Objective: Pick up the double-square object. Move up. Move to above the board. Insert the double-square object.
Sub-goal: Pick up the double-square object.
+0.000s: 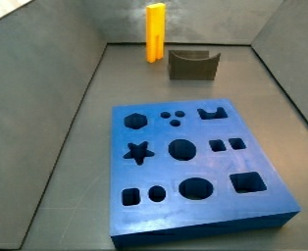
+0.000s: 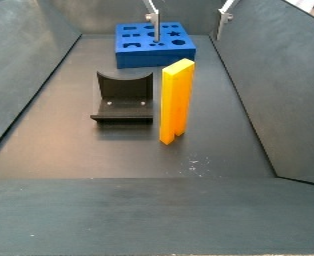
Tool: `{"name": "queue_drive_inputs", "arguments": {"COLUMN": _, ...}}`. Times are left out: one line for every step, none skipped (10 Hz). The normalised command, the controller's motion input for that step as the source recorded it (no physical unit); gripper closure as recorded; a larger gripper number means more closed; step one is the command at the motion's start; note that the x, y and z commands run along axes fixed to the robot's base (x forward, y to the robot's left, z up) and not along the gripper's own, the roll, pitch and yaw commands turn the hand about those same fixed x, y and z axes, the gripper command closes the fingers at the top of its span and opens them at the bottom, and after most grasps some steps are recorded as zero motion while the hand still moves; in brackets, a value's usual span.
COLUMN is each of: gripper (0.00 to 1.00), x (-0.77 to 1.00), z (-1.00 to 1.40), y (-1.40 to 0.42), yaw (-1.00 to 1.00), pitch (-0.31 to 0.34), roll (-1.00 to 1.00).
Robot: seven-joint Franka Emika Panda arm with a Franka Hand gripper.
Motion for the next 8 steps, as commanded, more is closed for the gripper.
{"name": "queue_drive_inputs", "arguments": {"gripper": 0.00, "x": 0.01, "z": -0.01, "y": 0.12, "yaw": 0.21, "pitch": 0.000, "roll": 0.00}}
{"name": "queue_drive_inputs", "arguments": {"gripper": 0.00, "x": 0.12, "z": 0.00, "y": 0.27, "yaw": 0.30, "pitch": -0.024, "roll": -0.07}}
{"name": "queue_drive_inputs", "arguments": {"gripper": 0.00, "x": 0.32, "z": 0.00, "y": 0.32, "yaw": 0.44, "pitch": -0.031, "roll": -0.15}}
{"name": "queue_drive_inputs", "arguments": {"gripper": 0.00, "x": 0.40, "z": 0.00, "y": 0.24, "yaw": 0.47, "pitch": -0.057, "roll": -0.12}}
{"name": "queue_drive_inputs", "arguments": {"gripper": 0.00, "x": 0.44, "z": -0.08, "y": 0.16, "yaw": 0.51, "pitch": -0.077, "roll": -0.11}}
{"name": "queue_drive_inputs", "arguments": {"gripper": 0.00, "x": 0.40, "z": -0.19, "y": 0.03, "yaw": 0.62, "pitch": -0.100, "roll": -0.08}}
{"name": "queue_drive_inputs", "arguments": {"gripper": 0.00, "x": 0.44, "z": -0.36, "y": 0.01, "yaw": 0.61, "pitch": 0.000, "roll": -0.07}}
{"name": "queue_drive_inputs", "arguments": {"gripper": 0.00, "x": 0.28, "z": -0.40, "y": 0.00, "yaw": 0.74, "pitch": -0.009, "roll": -0.04}}
